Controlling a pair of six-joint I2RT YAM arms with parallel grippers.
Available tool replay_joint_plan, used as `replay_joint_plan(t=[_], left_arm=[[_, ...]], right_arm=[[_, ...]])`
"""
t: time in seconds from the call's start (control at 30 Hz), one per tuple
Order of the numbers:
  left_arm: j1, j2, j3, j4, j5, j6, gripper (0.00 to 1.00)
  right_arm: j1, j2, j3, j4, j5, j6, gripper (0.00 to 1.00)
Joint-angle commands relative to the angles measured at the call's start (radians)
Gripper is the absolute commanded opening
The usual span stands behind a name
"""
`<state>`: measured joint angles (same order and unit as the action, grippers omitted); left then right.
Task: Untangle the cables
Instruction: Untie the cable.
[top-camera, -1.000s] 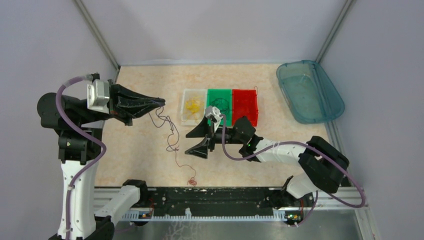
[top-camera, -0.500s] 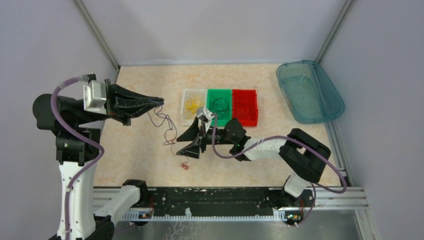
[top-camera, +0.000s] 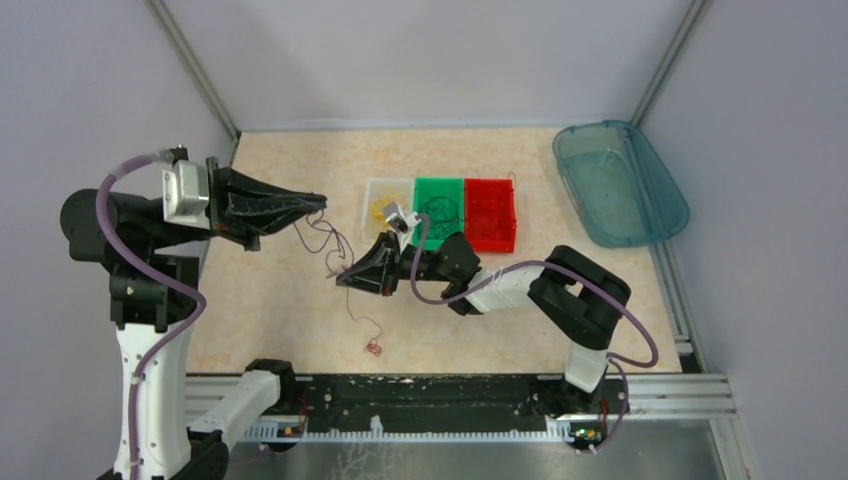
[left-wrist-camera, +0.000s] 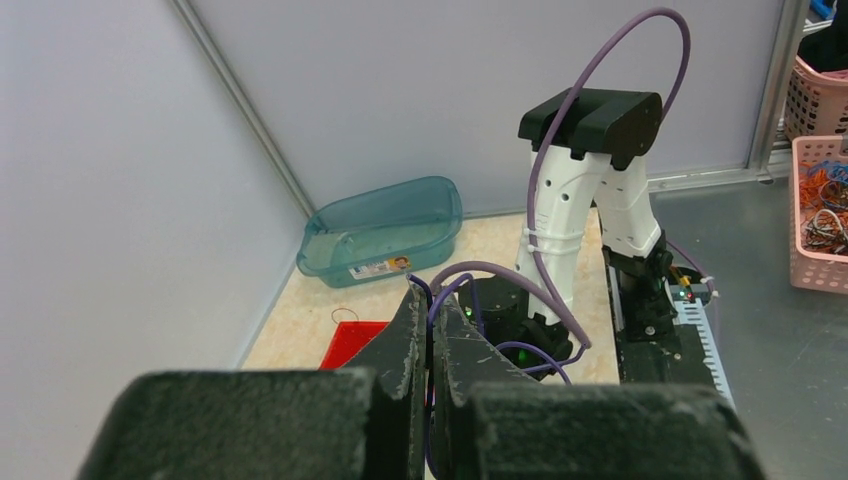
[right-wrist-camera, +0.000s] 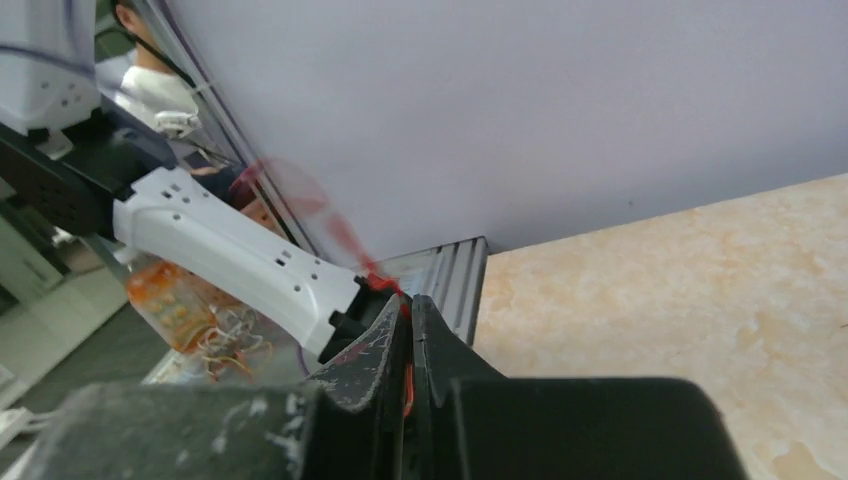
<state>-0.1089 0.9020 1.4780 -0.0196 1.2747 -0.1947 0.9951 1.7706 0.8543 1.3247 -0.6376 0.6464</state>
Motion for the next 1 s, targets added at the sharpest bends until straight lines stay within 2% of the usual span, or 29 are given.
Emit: replay_joint_plan(t=[0.0, 0.2, 0.3, 0.43, 0.57, 0.8, 0.87, 0.93, 0.97], left_arm=[[0.003, 0.002, 0.038, 0.033, -0.002, -0.021, 0.00], [0.003, 0.004, 0.091, 0.030, -0.022, 0.023, 0.00], [0.004, -0.008, 0.116, 0.028, -0.085, 0.114, 0.00], [0.004, -0.043, 0.113, 0.104, -0.344, 0.267, 0.00], [0.004, -0.054, 0.112, 0.194, -0.559, 0.380, 0.00], [0.004, -0.039, 0.141, 0.282, -0.811, 0.499, 0.00], [0.005, -0.029, 0.163, 0.249, -0.797, 0.509, 0.00], [0.003, -0.021, 0.187, 0.124, -0.678, 0.482, 0.00], [0.004, -0.019, 0.189, 0.051, -0.585, 0.461, 0.04]], right_arm=[[0.013, 0.025, 0.040, 0.125, -0.038, 0.045, 0.00], [0.006, -0.016, -0.080, 0.166, 0.001, 0.036, 0.00], [-0.009, -0.055, -0.153, 0.161, 0.046, 0.022, 0.00], [-0.031, -0.125, -0.249, 0.075, 0.128, -0.044, 0.00], [-0.038, -0.172, -0.320, 0.074, 0.205, -0.069, 0.00], [-0.046, -0.218, -0.390, 0.069, 0.283, -0.096, 0.00], [-0.047, -0.222, -0.401, 0.085, 0.281, -0.090, 0.00], [-0.048, -0.228, -0.393, 0.090, 0.268, -0.082, 0.00], [-0.048, -0.234, -0.386, 0.090, 0.261, -0.080, 0.00]])
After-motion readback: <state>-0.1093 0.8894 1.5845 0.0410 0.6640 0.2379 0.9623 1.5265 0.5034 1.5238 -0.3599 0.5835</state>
